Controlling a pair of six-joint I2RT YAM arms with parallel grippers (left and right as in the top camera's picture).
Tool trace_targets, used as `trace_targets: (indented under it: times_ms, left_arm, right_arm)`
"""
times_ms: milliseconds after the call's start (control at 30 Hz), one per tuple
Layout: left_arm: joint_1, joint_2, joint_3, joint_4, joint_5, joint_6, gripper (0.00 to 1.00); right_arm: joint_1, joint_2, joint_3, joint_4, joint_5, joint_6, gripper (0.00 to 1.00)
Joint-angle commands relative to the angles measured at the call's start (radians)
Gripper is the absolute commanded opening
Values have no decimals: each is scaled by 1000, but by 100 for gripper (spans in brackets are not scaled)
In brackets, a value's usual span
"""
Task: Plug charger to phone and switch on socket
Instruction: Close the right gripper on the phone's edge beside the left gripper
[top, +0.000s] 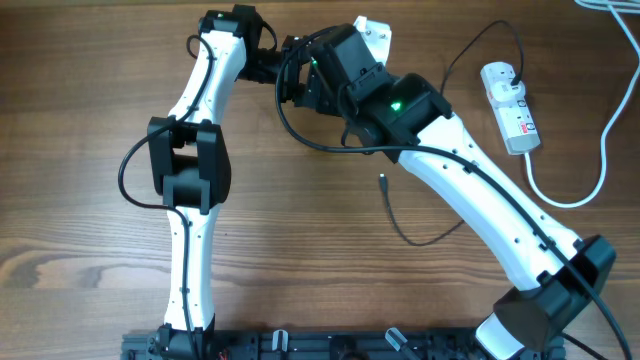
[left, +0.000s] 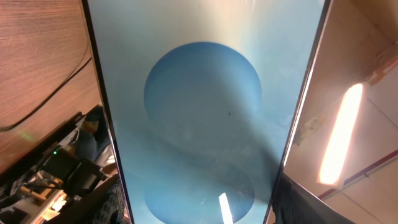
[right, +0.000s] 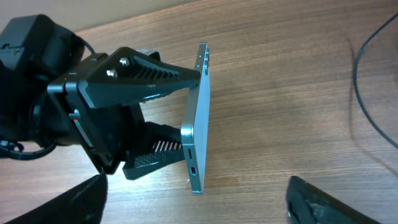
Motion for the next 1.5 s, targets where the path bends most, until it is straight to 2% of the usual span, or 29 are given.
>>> trace_targets:
  times_ms: [0,433,667,933,1100,1167,1467]
  left_arm:
    - [3,-60,-4,-1,56,-2,63]
    - [3,-60,-4,-74,56,-2,64]
    - [3,-60,-4,-76,56,-2,64]
    - [3,-60,-4,-80,56,-2,64]
    - [3,-60,-4,-80,56,-2,64]
    - [3,-60,-4,-80,56,-2,64]
    - [3,-60,-4,-80,56,-2,64]
  right_arm:
    - [-1,57,-22,13,69,10,84]
    - [0,89,-22,69,85,-27,73]
    - [0,103,-22,70,124,-49,73]
    - [2,109,-25,57,119,-51,69]
    - [12,117,-25,88,39,-180,66]
    - [13,124,-25,82,65,-171,63]
    - [14,176,-25,71,125,-95,63]
